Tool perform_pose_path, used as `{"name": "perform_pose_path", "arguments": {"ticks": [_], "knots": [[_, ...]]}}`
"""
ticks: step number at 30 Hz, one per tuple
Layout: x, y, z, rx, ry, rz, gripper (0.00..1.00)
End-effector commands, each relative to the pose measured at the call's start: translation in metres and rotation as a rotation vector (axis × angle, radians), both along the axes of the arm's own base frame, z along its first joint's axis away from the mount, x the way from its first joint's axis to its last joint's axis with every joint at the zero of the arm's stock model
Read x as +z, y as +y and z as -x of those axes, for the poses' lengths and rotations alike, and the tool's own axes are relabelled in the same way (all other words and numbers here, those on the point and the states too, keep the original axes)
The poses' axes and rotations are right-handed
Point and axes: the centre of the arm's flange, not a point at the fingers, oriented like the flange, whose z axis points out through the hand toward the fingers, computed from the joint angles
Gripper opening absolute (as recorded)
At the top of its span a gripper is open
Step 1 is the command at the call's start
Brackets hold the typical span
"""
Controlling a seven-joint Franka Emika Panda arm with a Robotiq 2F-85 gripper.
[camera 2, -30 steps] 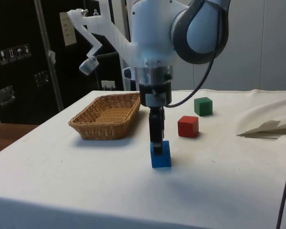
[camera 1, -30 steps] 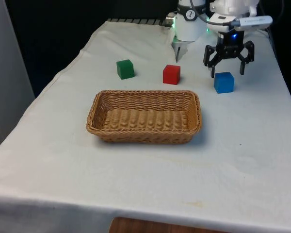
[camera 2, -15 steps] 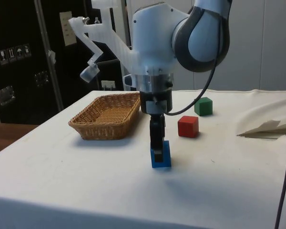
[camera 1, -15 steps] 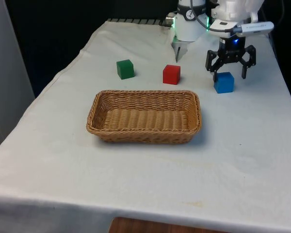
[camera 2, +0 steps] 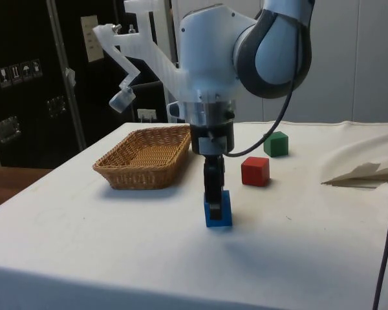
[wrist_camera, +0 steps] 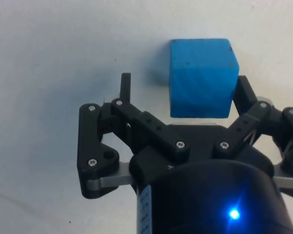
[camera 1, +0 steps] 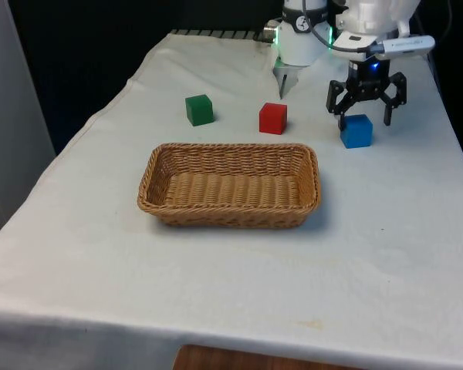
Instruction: Pick up the blue cube and place it into the basket.
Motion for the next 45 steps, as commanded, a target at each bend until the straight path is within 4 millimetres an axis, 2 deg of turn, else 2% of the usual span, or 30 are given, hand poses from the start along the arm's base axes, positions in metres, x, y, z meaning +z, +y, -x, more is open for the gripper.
{"name": "perform_pose_path", "arguments": {"ticks": [1, 14, 18, 19, 20, 21, 22, 23, 36, 45], "knots": [[-0.002, -0.003, -0.002, 0.0, 0.001, 0.004, 1.0], [-0.005, -0.01, -0.008, -0.009, 0.008, 0.005, 1.0], [-0.004, -0.01, -0.009, -0.01, 0.005, 0.003, 0.58], [-0.005, -0.01, -0.009, -0.012, 0.006, 0.003, 0.58], [-0.005, -0.01, -0.009, -0.012, 0.006, 0.003, 0.46], [-0.005, -0.01, -0.009, -0.012, 0.006, 0.003, 0.29], [-0.005, -0.01, -0.009, -0.014, 0.008, 0.003, 0.07], [-0.005, -0.01, -0.009, -0.014, 0.007, 0.003, 0.0], [-0.001, -0.011, -0.015, -0.015, 0.006, 0.005, 0.0], [0.016, -0.018, -0.033, -0.017, 0.003, 0.011, 0.0]]}}
